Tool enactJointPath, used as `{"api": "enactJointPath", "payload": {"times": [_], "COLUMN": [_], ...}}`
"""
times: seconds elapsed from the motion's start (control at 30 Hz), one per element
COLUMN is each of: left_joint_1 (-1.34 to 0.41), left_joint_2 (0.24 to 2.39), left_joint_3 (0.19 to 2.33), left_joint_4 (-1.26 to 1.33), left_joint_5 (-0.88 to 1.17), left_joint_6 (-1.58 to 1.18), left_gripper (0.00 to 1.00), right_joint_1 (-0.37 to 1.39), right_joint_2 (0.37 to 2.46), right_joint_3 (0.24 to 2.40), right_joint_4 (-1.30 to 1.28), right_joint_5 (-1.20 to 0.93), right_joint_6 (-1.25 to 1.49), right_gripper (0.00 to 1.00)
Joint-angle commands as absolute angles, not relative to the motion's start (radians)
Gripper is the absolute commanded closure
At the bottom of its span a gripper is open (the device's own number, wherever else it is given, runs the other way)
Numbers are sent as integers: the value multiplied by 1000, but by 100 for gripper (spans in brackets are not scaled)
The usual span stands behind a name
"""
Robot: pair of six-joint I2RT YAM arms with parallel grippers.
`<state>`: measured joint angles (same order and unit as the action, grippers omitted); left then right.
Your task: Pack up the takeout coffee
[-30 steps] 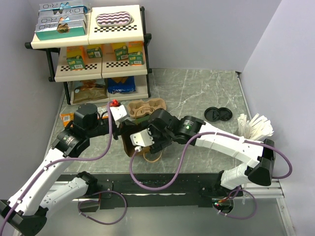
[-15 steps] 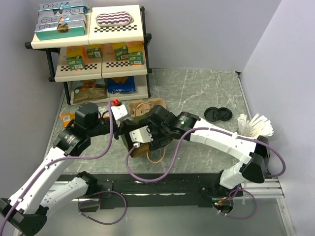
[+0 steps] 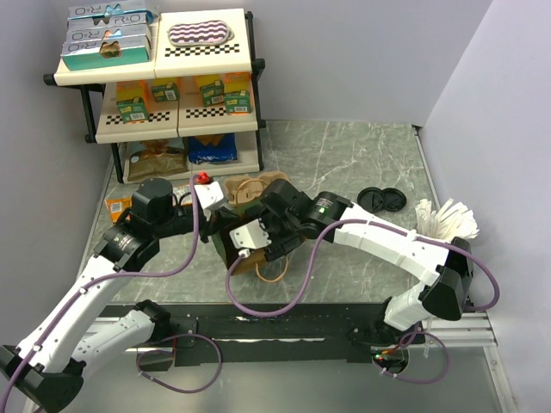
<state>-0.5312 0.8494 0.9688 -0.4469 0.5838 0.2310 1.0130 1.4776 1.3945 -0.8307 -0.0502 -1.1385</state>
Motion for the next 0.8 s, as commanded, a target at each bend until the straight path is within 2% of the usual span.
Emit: {"api": "enactJointPath", "payload": {"times": [0.0,0.43,0.77], "left_joint_1": [-515,-468,-394], "left_joint_2": [873,907,962], "left_joint_3": [982,997,1035], "left_joint_4": [-434,-442,-468], "left_joint_5": [629,661,738], "left_joint_6": [230,225,244], "left_gripper": [99,99,99], "right_joint_1": [994,966,960], "right_joint_2": [1488,1562,1559], "right_joint_3": [1411,1440,1414], "right_joint_4": [-807,-804,-689], "right_joint_5": [-81,-95,-11], "right_joint_6": [-1233,-1295,-1293], "right_gripper": [100,100,100]}}
